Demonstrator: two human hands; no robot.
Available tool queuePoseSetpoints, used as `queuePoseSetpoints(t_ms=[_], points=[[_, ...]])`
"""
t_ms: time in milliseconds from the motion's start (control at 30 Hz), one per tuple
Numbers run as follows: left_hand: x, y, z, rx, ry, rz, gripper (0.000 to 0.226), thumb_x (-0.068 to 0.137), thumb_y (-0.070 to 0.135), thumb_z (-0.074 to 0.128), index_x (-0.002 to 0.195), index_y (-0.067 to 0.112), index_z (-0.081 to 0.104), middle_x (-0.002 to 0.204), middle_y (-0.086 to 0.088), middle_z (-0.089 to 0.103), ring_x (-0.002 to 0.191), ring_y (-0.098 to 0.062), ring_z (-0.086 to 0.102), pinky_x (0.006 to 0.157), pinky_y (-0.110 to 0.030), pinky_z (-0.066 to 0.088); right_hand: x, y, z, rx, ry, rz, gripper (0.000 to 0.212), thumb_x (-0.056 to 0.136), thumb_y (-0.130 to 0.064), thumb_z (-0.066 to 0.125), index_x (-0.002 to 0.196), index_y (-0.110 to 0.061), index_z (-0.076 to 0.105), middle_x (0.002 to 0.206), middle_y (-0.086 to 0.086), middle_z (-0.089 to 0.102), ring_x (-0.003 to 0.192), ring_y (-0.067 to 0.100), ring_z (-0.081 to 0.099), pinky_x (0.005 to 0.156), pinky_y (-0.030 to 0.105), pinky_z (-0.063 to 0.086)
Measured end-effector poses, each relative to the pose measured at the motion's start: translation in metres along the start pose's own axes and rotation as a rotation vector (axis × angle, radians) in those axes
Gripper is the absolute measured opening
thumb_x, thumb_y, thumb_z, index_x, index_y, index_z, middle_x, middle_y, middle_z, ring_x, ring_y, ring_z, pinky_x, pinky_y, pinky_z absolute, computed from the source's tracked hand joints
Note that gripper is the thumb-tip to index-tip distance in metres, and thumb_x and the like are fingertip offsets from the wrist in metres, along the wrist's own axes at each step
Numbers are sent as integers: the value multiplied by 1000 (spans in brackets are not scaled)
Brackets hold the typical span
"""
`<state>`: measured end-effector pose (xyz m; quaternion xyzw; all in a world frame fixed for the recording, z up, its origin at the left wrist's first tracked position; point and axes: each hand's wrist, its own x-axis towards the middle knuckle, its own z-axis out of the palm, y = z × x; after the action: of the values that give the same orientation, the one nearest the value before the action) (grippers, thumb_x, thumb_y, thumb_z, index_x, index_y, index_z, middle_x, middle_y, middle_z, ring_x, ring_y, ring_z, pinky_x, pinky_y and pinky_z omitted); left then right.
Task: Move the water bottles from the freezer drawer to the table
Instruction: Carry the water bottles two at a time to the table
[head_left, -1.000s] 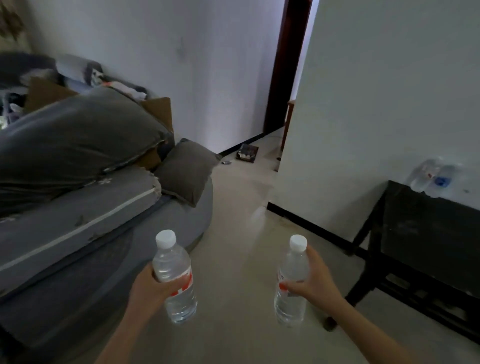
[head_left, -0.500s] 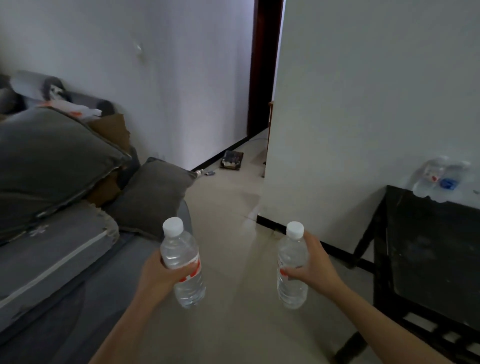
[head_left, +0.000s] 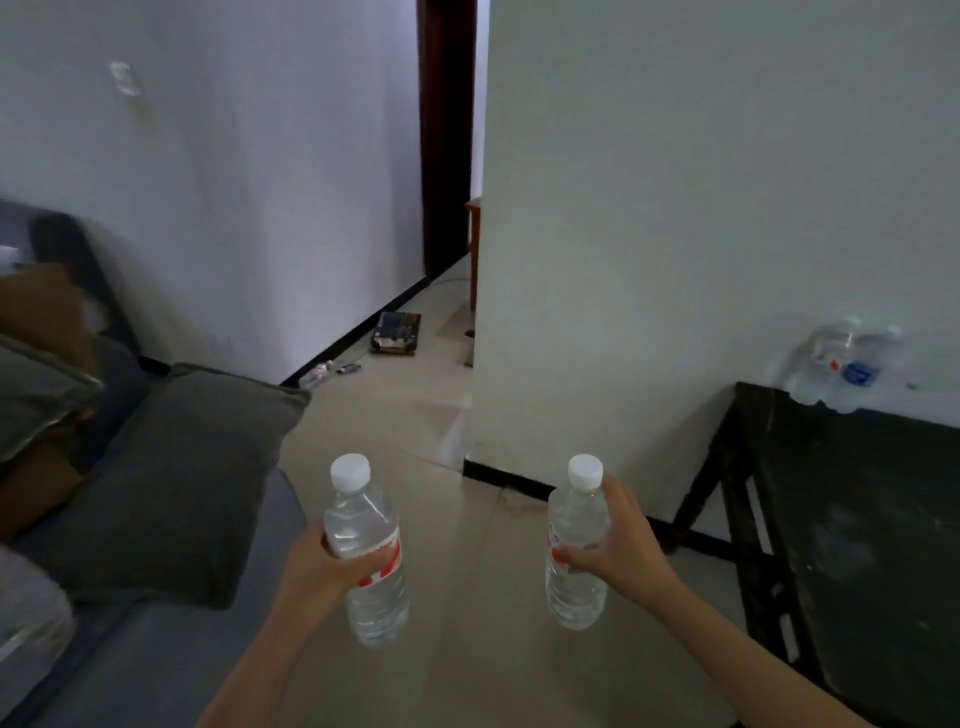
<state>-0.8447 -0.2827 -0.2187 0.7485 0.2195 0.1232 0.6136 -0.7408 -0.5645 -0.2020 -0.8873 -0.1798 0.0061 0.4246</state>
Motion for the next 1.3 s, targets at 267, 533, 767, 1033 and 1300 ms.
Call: queuePoseSetpoints(t_ms=[267,533,767,1033,1300], points=[[169,33,43,69,-151,72,57,29,55,72,77,25,62,58,20,67,66,-1,61,56,-17,43,106,6,-11,-56,130,142,81,64,-16,81,131,-19,35,115,-5,39,103,8,41,73,6,34],[249,56,101,63,-282,92,64,30,57,72,84,24,65,75,7,71,70,-9,66,62,-27,50,146,26,-37,-91,280,274,85,64,-18,83,132,-22,32,116,-6,37,104,7,40,86,20,33],[297,72,167,73,-370,127,67,31,59,73,85,19,66,78,1,72,73,-17,67,68,-34,52,177,61,-71,-119,376,356,88,63,-18,83,135,-21,32,119,-4,39,109,11,42,87,23,36],[352,105,268,72,-470,165,67,25,56,73,82,20,65,77,4,71,72,-14,67,68,-35,53,232,112,-125,-128,459,321,87,62,-20,84,131,-28,31,116,-11,36,108,5,39,85,14,36],[417,159,367,52,-520,215,68,27,53,76,86,20,66,76,0,72,67,-18,68,68,-40,56,306,162,-207,-104,541,300,81,62,-14,83,121,-33,30,115,-8,39,106,7,41,80,9,35]])
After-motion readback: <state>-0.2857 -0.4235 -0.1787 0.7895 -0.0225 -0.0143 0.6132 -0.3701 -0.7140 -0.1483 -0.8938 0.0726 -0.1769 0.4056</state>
